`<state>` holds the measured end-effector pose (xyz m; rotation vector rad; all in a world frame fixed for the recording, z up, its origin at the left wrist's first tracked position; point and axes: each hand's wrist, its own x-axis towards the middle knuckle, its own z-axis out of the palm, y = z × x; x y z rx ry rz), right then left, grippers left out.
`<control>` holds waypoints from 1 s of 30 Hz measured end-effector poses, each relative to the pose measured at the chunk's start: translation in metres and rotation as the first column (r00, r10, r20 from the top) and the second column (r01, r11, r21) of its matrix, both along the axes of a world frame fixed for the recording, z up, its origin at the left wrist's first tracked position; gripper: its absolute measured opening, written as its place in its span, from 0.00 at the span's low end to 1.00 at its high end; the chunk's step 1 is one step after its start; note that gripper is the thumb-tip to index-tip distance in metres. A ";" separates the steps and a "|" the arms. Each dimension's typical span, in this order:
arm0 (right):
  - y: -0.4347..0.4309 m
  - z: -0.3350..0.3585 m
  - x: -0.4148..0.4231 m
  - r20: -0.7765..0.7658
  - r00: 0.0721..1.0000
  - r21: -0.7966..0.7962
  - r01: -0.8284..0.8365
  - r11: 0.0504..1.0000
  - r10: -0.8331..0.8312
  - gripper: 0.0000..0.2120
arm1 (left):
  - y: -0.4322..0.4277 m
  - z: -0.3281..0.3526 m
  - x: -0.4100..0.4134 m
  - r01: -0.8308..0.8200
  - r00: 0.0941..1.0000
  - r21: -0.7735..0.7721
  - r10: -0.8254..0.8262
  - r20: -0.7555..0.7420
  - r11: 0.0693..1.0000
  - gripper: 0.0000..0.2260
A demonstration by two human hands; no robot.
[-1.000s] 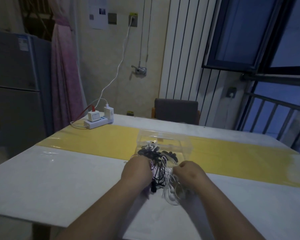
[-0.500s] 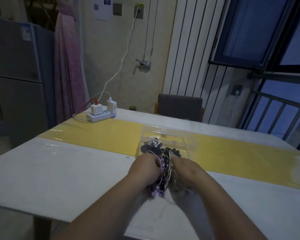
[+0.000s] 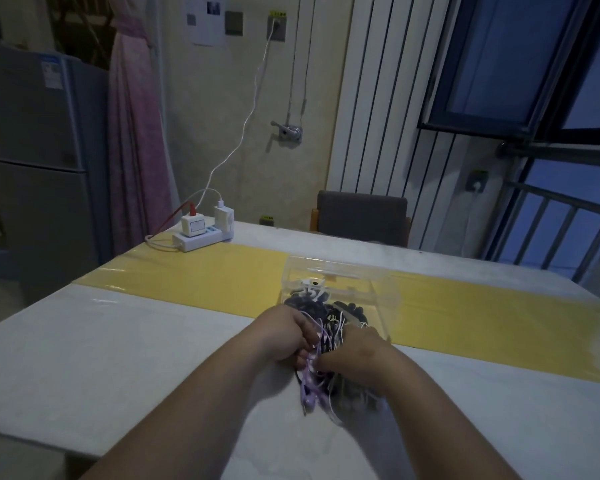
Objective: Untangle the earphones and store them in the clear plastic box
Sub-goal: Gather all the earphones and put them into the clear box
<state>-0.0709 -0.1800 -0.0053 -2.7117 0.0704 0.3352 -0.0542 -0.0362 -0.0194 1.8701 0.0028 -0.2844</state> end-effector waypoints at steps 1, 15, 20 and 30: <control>0.005 -0.003 0.001 0.004 1.000 -0.040 0.012 0.999 -0.012 0.34 | -0.001 -0.001 0.001 -0.007 1.000 0.007 0.007 0.017 1.000 0.18; 0.000 -0.008 0.007 0.250 0.963 -0.009 -0.104 0.995 0.103 0.12 | 0.017 0.017 0.001 -0.015 0.768 0.440 -0.271 0.580 0.898 0.16; -0.009 -0.001 -0.002 0.299 0.936 0.057 -0.209 0.976 0.183 0.19 | 0.013 0.005 0.011 0.132 0.714 0.737 -0.579 0.393 0.663 0.26; -0.025 0.027 -0.009 0.401 0.899 0.142 -0.253 0.957 0.178 0.07 | -0.003 0.023 0.010 0.131 0.781 0.605 -0.457 0.425 0.785 0.08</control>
